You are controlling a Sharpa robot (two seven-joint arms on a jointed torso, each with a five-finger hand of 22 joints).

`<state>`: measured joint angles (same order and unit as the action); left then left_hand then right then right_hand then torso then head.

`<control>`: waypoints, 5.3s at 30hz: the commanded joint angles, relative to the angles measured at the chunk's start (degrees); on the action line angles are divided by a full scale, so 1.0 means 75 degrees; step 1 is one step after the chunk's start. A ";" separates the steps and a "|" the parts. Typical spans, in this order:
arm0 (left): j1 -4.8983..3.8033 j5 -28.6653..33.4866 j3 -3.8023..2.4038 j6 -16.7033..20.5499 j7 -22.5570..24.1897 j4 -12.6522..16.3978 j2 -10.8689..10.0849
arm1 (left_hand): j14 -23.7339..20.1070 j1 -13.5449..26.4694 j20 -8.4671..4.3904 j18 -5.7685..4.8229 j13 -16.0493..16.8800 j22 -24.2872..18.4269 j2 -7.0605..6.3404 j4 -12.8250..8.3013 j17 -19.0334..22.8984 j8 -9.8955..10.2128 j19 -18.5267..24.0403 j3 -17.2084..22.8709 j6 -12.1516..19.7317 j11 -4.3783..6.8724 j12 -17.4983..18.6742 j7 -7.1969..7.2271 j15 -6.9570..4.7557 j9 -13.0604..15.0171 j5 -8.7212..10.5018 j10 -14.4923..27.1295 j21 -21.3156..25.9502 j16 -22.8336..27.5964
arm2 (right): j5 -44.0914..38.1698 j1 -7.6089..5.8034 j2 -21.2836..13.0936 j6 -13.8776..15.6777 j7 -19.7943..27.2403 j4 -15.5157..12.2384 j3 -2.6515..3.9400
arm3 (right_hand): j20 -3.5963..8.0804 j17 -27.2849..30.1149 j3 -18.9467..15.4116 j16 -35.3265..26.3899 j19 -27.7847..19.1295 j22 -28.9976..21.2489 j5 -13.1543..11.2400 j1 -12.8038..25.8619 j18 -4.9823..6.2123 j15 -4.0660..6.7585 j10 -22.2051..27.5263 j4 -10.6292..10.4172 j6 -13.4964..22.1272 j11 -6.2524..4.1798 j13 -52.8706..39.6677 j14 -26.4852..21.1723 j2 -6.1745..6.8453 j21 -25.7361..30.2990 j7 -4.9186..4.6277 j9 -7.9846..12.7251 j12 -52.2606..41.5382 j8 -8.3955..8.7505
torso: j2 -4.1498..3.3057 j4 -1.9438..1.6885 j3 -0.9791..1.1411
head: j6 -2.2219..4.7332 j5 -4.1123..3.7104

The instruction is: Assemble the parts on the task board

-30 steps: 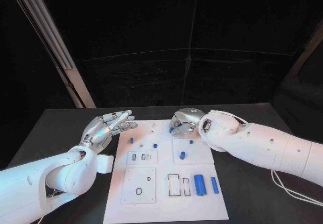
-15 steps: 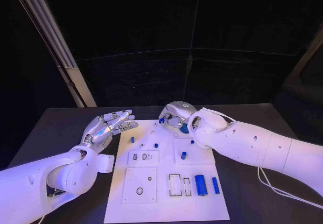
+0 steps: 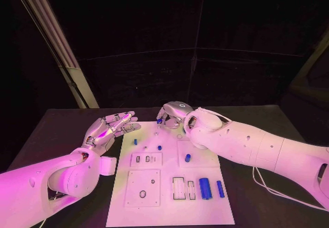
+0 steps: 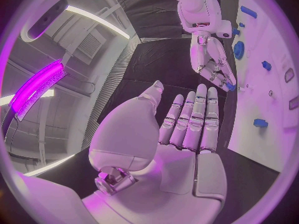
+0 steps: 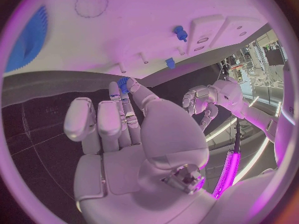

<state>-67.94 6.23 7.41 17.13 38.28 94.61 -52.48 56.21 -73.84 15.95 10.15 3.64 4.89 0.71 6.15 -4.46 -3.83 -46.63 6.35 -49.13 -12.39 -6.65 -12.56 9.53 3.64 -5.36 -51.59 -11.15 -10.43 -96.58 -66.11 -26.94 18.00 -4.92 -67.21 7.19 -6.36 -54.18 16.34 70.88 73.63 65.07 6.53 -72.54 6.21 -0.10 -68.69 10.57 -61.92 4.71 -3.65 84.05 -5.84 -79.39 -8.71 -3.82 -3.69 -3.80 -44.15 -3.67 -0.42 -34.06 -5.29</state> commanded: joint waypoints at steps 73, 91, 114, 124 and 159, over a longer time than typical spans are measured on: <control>-0.0044 0.0011 -0.0006 -0.0246 -0.0082 -0.0083 -0.0070 | -0.0001 -0.0021 0.0005 0.0037 -0.0007 -0.0039 0.0090 -0.0135 0.0030 0.0036 -0.0075 0.0049 0.0097 -0.0001 0.0056 -0.0356 0.0029 -0.0010 0.0031 0.0116 0.0048 0.0061 | 0.1501 -0.0022 -0.2701 -0.0647 -0.1417 -0.2277 0.0110 | 0.0150 -0.2231 -0.1786 0.1542 0.1018 0.1516 0.0648 -0.0631 -0.0441 0.0167 -0.1265 -0.3504 0.1328 -0.0211 -0.6206 0.0389 0.1930 -0.0734 0.0012 -0.0030 -0.7020 -0.0160 | 0.0085 0.0217 0.0099 | 0.0042 -0.0008; -0.0040 0.0011 -0.0004 -0.0332 -0.0120 -0.0171 0.0047 | -0.0010 -0.0031 0.0006 0.0036 -0.0007 -0.0044 0.0097 -0.0153 0.0033 0.0033 -0.0072 0.0058 0.0096 -0.0001 0.0056 -0.0353 0.0031 -0.0009 0.0031 0.0120 0.0053 0.0067 | 0.0952 -0.0010 -0.2366 -0.1348 -0.1634 -0.1702 0.0113 | 0.0001 -0.3172 -0.2116 0.1968 0.1247 0.1950 0.0809 -0.0908 -0.0520 0.0013 -0.1707 -0.3617 0.1587 -0.0061 -0.8964 0.0501 0.1772 -0.0918 -0.0097 -0.0031 -0.9287 -0.0284 | 0.0072 0.0178 0.0082 | -0.0009 -0.0087; -0.0039 0.0011 -0.0003 -0.0296 -0.0147 -0.0171 0.0058 | -0.0090 -0.0022 0.0013 0.0033 -0.0005 -0.0055 0.0118 -0.0186 0.0054 0.0029 -0.0080 0.0070 0.0106 -0.0005 0.0054 -0.0352 0.0046 -0.0007 0.0033 0.0131 0.0062 0.0117 | 0.0371 0.0023 -0.2129 -0.1788 -0.1533 -0.1527 0.0108 | 0.0019 -0.3343 -0.2087 0.2039 0.1288 0.2042 0.0728 -0.1200 -0.0536 0.0043 -0.1996 -0.3483 0.1279 -0.0107 -0.9804 0.0516 0.1682 -0.0957 -0.0032 -0.0047 -0.9976 -0.0497 | 0.0077 0.0187 0.0086 | -0.0172 -0.0041; -0.0038 0.0011 -0.0003 -0.0311 -0.0155 -0.0207 0.0074 | -0.0094 -0.0022 0.0013 0.0033 -0.0005 -0.0056 0.0118 -0.0188 0.0054 0.0029 -0.0080 0.0071 0.0105 -0.0005 0.0054 -0.0352 0.0046 -0.0006 0.0033 0.0132 0.0062 0.0119 | 0.0212 0.0045 -0.2083 -0.1692 -0.1510 -0.1494 0.0108 | 0.0064 -0.3413 -0.1808 0.2064 0.1330 0.2114 0.0507 -0.1585 -0.0550 0.0100 -0.2070 -0.3185 0.0911 -0.0161 -1.0014 0.0526 0.1314 -0.0984 0.0025 -0.0070 -1.0125 -0.0663 | 0.0080 0.0189 0.0086 | -0.0201 -0.0049; -0.0039 0.0011 -0.0003 -0.0367 -0.0222 -0.0192 0.0064 | -0.0105 -0.0018 0.0015 0.0033 -0.0005 -0.0058 0.0123 -0.0196 0.0057 0.0029 -0.0084 0.0073 0.0120 -0.0006 0.0053 -0.0352 0.0048 -0.0007 0.0034 0.0135 0.0064 0.0126 | -0.0561 0.0118 -0.1404 -0.0145 -0.1775 -0.2262 0.0062 | 0.0193 -0.3660 -0.1059 0.2151 0.1708 0.2663 0.1166 -0.1303 -0.0673 0.0225 -0.2510 -0.2991 0.0335 -0.0282 -1.0865 0.0575 0.1317 -0.1185 0.0168 -0.0011 -1.0858 -0.0635 | 0.0081 0.0167 0.0080 | -0.0189 0.0069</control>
<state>-68.16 6.39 7.43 15.27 36.54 93.06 -52.03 55.80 -74.06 16.06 10.15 3.65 4.51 0.93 5.05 -4.13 -3.83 -46.75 6.82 -48.52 -12.59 -6.41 -12.37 9.94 3.65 -5.36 -50.98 -10.92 -9.65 -99.06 -65.13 -37.69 15.00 -17.30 -84.36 7.62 -5.12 -74.92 8.18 86.68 83.87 74.91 15.00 -82.67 1.74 1.16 -84.04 -11.87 -58.31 2.85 -74.96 84.06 4.29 -88.07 -8.05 -3.73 -84.93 -8.42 -43.51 -2.39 0.20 -35.45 -4.84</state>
